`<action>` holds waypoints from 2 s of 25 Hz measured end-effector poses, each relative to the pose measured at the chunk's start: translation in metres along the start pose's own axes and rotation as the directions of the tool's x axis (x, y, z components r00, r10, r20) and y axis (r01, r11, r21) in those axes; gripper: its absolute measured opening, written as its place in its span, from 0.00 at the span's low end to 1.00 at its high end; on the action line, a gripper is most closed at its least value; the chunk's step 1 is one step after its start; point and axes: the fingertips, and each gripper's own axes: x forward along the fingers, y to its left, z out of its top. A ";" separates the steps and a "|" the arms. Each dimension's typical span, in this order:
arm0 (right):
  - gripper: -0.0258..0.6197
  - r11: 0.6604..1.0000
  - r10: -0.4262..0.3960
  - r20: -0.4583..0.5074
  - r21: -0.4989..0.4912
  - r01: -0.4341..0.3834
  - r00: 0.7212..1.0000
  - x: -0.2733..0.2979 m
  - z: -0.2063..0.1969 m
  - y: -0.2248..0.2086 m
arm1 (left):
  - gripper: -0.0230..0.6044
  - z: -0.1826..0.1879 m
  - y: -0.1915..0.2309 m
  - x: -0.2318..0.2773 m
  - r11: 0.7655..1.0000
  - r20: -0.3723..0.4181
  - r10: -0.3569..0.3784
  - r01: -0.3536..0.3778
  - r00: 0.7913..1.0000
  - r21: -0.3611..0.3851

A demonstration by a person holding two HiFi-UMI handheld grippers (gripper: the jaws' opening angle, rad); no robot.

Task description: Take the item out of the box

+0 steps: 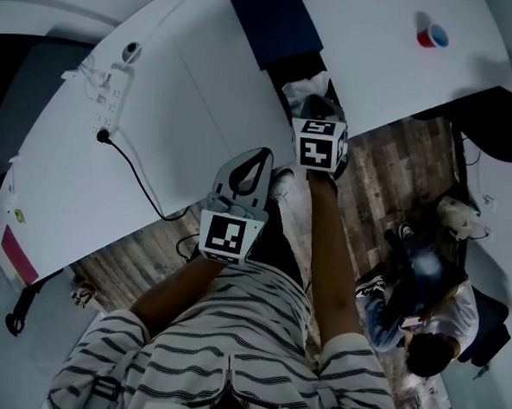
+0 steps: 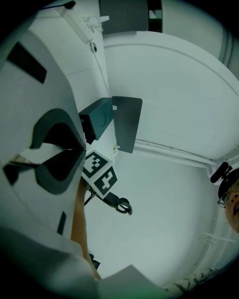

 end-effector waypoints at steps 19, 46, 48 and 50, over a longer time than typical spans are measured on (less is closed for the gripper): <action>0.07 1.000 -0.006 0.093 0.018 0.004 0.996 -0.035 0.019 0.006 | 0.08 0.020 -0.005 -0.019 0.999 0.049 -0.001 -0.001 0.999 0.035; 0.07 0.993 0.034 0.300 0.099 -0.067 0.953 -0.134 0.044 0.008 | 0.08 0.057 -0.034 -0.052 0.992 0.136 -0.021 0.005 0.991 0.123; 0.07 0.991 0.036 0.320 0.109 -0.075 0.947 -0.144 0.046 0.009 | 0.08 0.059 -0.035 -0.055 0.992 0.145 -0.019 0.001 0.989 0.124; 0.07 0.990 0.037 0.339 0.113 -0.080 0.940 -0.153 0.049 0.010 | 0.08 0.062 -0.036 -0.059 0.993 0.149 -0.021 0.002 0.989 0.122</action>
